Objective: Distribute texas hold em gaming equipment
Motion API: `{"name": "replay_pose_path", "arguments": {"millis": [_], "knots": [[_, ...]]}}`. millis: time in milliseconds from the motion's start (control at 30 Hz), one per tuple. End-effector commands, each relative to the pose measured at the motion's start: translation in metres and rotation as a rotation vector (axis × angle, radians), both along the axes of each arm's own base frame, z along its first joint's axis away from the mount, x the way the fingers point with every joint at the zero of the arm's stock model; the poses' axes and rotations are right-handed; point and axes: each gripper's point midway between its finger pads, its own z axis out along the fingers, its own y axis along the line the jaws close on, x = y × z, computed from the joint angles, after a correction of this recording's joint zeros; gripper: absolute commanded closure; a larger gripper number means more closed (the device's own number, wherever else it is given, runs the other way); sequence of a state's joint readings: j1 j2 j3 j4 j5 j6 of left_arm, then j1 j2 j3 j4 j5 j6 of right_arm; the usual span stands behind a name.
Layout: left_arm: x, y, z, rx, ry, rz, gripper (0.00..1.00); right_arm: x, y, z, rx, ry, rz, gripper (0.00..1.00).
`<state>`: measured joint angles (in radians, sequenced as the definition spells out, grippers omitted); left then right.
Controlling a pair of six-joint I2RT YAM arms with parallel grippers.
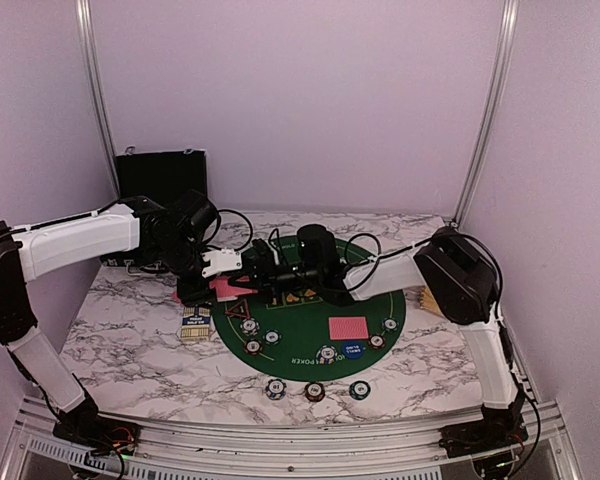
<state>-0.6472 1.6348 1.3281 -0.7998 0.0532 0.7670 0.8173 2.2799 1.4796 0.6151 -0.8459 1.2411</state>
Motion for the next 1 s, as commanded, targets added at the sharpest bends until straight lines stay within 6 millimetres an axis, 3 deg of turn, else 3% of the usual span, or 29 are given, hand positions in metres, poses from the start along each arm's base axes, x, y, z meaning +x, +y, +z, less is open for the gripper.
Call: {"name": "replay_pose_path", "arguments": {"millis": [0, 400, 767, 967], "knots": [[0.001, 0.002, 0.008, -0.001, -0.016, 0.002, 0.97, 0.004, -0.011, 0.008, -0.017, -0.010, -0.022, 0.71], [0.002, 0.004, 0.007, 0.012, -0.020, 0.004, 0.97, 0.008, -0.026, 0.014, -0.040, -0.031, -0.034, 0.88], [0.001, 0.007, 0.010, 0.016, -0.032, 0.000, 0.97, 0.033, -0.043, -0.002, -0.119, -0.056, -0.070, 0.93], [0.000, 0.009, 0.010, 0.022, -0.033, 0.003, 0.97, 0.051, -0.041, -0.012, -0.147, -0.066, -0.096, 0.95]]}}
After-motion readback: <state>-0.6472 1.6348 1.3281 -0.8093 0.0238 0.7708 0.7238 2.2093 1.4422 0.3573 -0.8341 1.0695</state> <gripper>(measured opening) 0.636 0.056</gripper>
